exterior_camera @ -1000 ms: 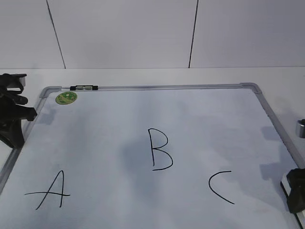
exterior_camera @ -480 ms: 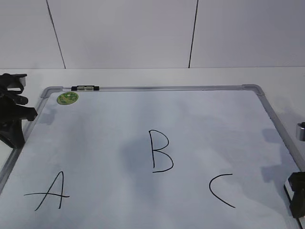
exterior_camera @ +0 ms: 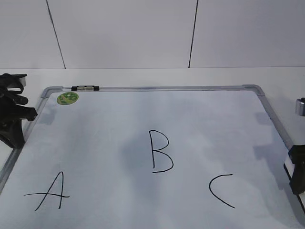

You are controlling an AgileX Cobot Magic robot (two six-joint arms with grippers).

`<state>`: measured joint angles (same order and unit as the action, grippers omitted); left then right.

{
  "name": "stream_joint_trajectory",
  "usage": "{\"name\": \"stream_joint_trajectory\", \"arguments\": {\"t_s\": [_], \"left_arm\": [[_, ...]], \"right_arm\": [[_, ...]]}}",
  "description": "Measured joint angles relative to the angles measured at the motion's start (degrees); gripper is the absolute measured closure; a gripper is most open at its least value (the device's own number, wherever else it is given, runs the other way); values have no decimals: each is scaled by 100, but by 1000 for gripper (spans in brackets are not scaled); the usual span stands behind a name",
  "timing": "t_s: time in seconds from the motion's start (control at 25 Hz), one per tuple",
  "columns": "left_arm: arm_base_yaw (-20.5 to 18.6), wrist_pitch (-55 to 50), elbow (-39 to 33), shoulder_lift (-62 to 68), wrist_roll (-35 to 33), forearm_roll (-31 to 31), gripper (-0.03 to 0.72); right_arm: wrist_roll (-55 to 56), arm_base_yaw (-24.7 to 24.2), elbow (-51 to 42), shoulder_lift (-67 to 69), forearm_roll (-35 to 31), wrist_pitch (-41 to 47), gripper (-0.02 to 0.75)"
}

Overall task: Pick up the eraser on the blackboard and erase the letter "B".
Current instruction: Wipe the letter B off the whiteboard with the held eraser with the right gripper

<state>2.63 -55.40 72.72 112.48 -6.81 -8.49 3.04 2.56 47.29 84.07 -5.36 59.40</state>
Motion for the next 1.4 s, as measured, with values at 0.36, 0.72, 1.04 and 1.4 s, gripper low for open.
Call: {"name": "stream_joint_trajectory", "arguments": {"t_s": [0.36,0.72,1.04,1.4], "left_arm": [[0,-22,0,0,0,0,654],[0,-35,0,0,0,0,654],[0,-49,13,9,0,0,655],[0,-73,13,9,0,0,655]], "right_arm": [[0,0,348,0,-141,-1,206],[-168,587,1253,277,-293,278,206],[31,1589,2721,1519,-20,959,206],[183,2520,4592,2840,104,1024,206]]}}
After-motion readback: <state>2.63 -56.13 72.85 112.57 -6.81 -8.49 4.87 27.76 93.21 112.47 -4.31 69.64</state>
